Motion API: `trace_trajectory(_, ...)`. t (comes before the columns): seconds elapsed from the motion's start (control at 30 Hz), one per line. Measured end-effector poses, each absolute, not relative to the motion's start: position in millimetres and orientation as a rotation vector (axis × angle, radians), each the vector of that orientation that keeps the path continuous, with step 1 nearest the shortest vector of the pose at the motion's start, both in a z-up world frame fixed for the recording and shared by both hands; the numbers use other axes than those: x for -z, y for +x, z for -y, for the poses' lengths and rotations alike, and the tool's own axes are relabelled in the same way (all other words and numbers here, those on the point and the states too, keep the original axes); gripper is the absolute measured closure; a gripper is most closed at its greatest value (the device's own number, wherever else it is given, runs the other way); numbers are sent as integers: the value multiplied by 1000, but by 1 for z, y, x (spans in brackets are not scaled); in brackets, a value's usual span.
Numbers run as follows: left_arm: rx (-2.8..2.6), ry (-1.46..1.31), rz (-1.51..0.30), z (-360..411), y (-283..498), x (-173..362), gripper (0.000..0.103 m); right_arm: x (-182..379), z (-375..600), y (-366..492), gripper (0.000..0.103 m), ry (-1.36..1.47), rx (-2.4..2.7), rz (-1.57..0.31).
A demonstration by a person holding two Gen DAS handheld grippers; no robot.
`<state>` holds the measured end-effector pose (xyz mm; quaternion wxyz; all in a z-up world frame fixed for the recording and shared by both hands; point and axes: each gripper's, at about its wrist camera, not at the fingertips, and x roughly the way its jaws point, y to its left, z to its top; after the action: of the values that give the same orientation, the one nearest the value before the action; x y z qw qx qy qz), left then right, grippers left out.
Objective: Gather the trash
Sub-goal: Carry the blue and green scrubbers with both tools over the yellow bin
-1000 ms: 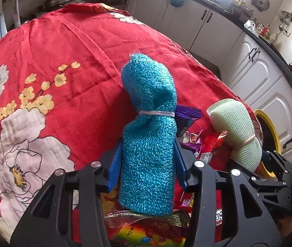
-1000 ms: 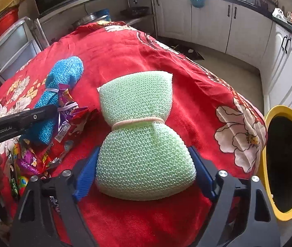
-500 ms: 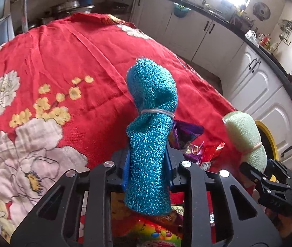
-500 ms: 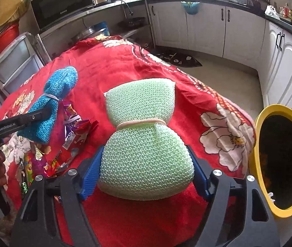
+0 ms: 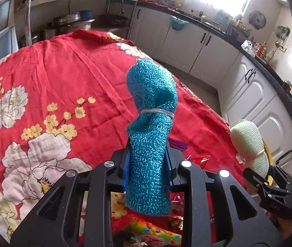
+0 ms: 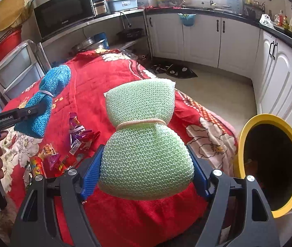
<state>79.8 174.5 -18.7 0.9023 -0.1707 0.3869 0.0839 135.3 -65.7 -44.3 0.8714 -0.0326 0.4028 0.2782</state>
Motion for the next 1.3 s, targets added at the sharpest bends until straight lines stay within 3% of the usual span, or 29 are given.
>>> trace_trajectory(1.3, 9, -249, -723, -82, 109, -24, 83, 3, 159, 129, 30, 33, -440, -727)
